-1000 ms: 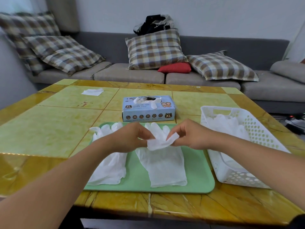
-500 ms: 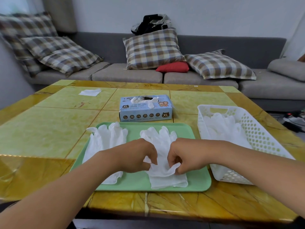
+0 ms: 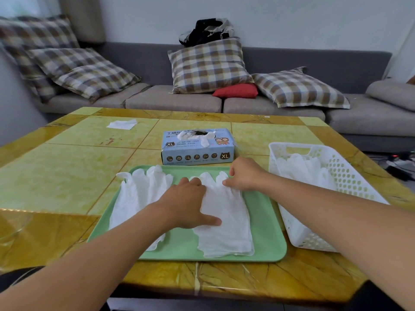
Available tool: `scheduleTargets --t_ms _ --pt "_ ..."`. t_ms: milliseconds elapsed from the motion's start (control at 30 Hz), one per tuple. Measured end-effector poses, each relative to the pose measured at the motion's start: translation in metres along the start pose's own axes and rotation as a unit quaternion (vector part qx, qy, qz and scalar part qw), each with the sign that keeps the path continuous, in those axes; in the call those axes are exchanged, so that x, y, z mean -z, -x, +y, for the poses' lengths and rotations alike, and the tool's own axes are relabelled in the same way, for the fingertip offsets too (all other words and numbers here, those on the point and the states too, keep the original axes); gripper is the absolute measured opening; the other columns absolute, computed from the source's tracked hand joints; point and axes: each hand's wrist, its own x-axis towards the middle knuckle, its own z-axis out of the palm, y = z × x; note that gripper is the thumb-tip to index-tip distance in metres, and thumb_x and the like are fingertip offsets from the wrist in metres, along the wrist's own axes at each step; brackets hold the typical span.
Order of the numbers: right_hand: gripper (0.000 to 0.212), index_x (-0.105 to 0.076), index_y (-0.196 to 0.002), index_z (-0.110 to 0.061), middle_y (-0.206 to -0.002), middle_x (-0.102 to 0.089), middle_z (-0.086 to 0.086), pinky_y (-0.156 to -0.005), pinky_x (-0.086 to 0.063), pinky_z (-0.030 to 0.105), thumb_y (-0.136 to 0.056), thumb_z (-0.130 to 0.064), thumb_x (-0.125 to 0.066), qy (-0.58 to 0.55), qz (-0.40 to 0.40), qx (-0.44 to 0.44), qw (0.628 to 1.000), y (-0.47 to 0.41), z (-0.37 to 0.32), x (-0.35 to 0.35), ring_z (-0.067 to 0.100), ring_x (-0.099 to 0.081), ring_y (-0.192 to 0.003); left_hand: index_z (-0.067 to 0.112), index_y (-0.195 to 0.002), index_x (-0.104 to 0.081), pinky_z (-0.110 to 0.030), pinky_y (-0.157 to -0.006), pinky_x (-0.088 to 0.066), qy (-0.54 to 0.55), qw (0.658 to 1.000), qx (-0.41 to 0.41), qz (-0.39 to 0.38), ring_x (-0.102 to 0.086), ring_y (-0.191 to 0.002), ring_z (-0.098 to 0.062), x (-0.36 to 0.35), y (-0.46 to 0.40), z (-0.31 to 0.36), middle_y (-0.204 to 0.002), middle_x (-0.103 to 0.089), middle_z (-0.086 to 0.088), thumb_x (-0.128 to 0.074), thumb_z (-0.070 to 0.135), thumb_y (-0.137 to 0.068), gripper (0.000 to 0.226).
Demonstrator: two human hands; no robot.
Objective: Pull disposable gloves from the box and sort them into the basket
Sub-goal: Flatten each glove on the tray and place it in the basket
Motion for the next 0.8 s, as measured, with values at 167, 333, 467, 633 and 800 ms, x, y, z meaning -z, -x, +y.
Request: scheduleTargets --t_ms 167,333,467,633,800 --pt "0.016 -0.074 -0.086 -0.008 -0.091 -0.073 0.003 -0.084 -0.059 0.040 -0.083 -0.023 -0.078 0.003 0.015 -0.012 1.000 -0.024 0.000 -0.010 0.020 -0.069 -0.091 0.017 -0.139 -0.048 -0.042 -0.105 -0.038 -0.021 1.000 -0.012 -0.006 -0.036 -0.125 -0.026 -0.004 -0.003 0.003 -0.148 -0.039 0.001 -0.053 0.085 -0.075 0.093" --pt "0.009 -0.070 -0.085 -0.014 -0.094 -0.071 0.003 -0.080 -0.059 0.039 -0.088 -0.023 -0.072 0.036 0.069 -0.017 0.997 -0.034 0.004 -0.005 0.023 -0.067 -0.085 0.022 -0.151 -0.033 -0.044 -0.104 -0.031 -0.050 0.998 -0.026 -0.024 -0.031 -0.128 -0.027 -0.007 -0.010 -0.001 -0.160 -0.027 0.009 -0.033 0.090 -0.079 0.099" --pt "0.021 -0.068 -0.109 -0.010 -0.111 -0.068 0.007 -0.081 -0.060 0.036 -0.092 -0.021 -0.070 0.085 -0.003 -0.023 0.996 -0.032 0.003 0.010 0.025 -0.069 -0.093 0.024 -0.145 -0.038 -0.043 -0.098 -0.027 -0.054 0.998 -0.010 -0.023 -0.032 -0.123 -0.026 -0.007 -0.016 -0.002 -0.156 -0.032 0.013 -0.023 0.090 -0.081 0.093" --pt "0.036 -0.069 -0.109 -0.007 -0.105 -0.071 0.010 -0.081 -0.062 0.039 -0.081 -0.024 -0.083 0.114 -0.070 -0.048 0.990 -0.020 0.008 0.013 0.026 -0.072 -0.086 0.015 -0.149 -0.032 -0.046 -0.104 -0.026 -0.051 0.998 0.008 -0.031 -0.029 -0.132 -0.027 -0.009 -0.017 -0.004 -0.155 -0.031 0.002 -0.032 0.097 -0.070 0.114" --pt "0.023 -0.073 -0.101 -0.005 -0.102 -0.073 0.009 -0.082 -0.059 0.036 -0.082 -0.015 -0.080 0.097 -0.015 -0.025 0.995 -0.019 0.009 0.007 0.023 -0.070 -0.089 0.006 -0.159 -0.004 -0.049 -0.116 -0.017 -0.029 0.999 0.030 -0.025 -0.011 -0.151 -0.030 -0.015 -0.010 0.007 -0.168 -0.003 -0.008 -0.034 0.096 -0.072 0.128"
